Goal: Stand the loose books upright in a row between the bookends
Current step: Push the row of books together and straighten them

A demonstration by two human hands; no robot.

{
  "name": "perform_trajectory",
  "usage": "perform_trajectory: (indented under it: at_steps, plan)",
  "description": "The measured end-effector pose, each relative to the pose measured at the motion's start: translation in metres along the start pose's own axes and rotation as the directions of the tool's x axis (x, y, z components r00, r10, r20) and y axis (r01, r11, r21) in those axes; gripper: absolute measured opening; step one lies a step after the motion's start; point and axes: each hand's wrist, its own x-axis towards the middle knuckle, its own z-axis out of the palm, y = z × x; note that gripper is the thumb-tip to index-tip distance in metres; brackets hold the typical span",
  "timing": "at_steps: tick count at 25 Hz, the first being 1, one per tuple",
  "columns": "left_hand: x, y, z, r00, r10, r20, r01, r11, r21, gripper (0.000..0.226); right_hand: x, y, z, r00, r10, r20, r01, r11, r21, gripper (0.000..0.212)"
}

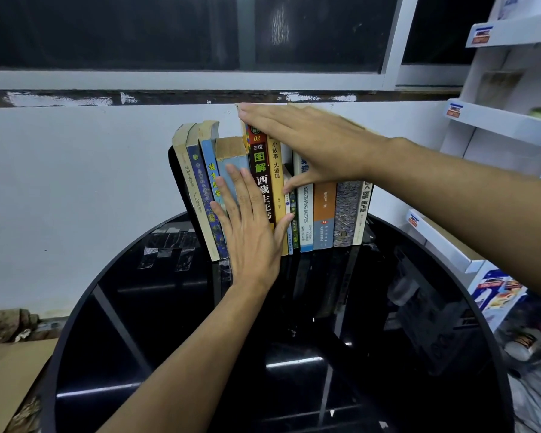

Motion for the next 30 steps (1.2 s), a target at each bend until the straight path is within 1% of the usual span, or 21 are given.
perform_trajectory:
  at_steps: [2,5,9,11,14,18,21,24,27,28,30]
  plan:
    - [-0.002,0.001,-0.003,1.000,0.002,0.004,-0.001,1.000,-0.010,0.101,-0.006,0.002,-0.005,1.000,-0.007,0.008,0.006,1.000,0.021,0.122]
    - [-0.004,0.002,-0.006,1.000,0.004,0.015,-0.004,1.000,-0.011,0.101,-0.019,0.008,-0.012,0.999,0.021,0.032,-0.023,0.999,0.046,0.119]
    - [-0.005,0.016,-0.005,0.997,0.064,0.031,-0.063,0.998,-0.027,0.100,-0.034,0.018,-0.012,0.997,0.067,0.046,-0.069,0.997,0.039,0.112]
    - [-0.004,0.023,-0.001,0.996,0.072,0.044,-0.071,0.997,-0.030,0.099,-0.041,0.021,-0.010,0.995,0.089,0.044,-0.090,0.996,0.030,0.108]
    - [0.000,0.024,0.006,0.997,0.061,0.051,-0.060,0.998,-0.005,0.098,-0.046,0.021,-0.006,0.994,0.108,0.005,-0.109,0.994,0.031,0.103]
    - [0.003,0.020,0.013,0.997,0.075,0.026,-0.077,0.996,0.049,0.099,-0.046,0.020,0.001,0.989,0.130,-0.065,-0.127,0.990,0.057,0.095]
    - [0.004,0.018,0.016,0.997,0.079,0.007,-0.079,0.994,0.074,0.101,-0.046,0.018,0.007,0.984,0.132,-0.120,-0.123,0.989,0.079,0.093]
    - [0.004,0.019,0.017,0.996,0.085,0.000,-0.085,0.994,0.068,0.101,-0.046,0.018,0.009,0.981,0.142,-0.130,-0.133,0.988,0.078,0.093]
    - [0.002,0.019,0.016,0.997,0.082,0.000,-0.081,0.994,0.078,0.101,-0.049,0.012,0.009,0.981,0.159,-0.111,-0.156,0.987,0.036,0.097]
    - [0.002,0.019,0.016,0.997,0.081,0.000,-0.081,0.993,0.083,0.100,-0.053,0.007,0.010,0.978,0.162,-0.128,-0.163,0.987,0.008,0.096]
    - [0.002,0.020,0.016,0.997,0.078,0.006,-0.078,0.993,0.084,0.100,-0.061,-0.005,0.011,0.962,0.162,-0.221,-0.171,0.985,-0.023,0.085]
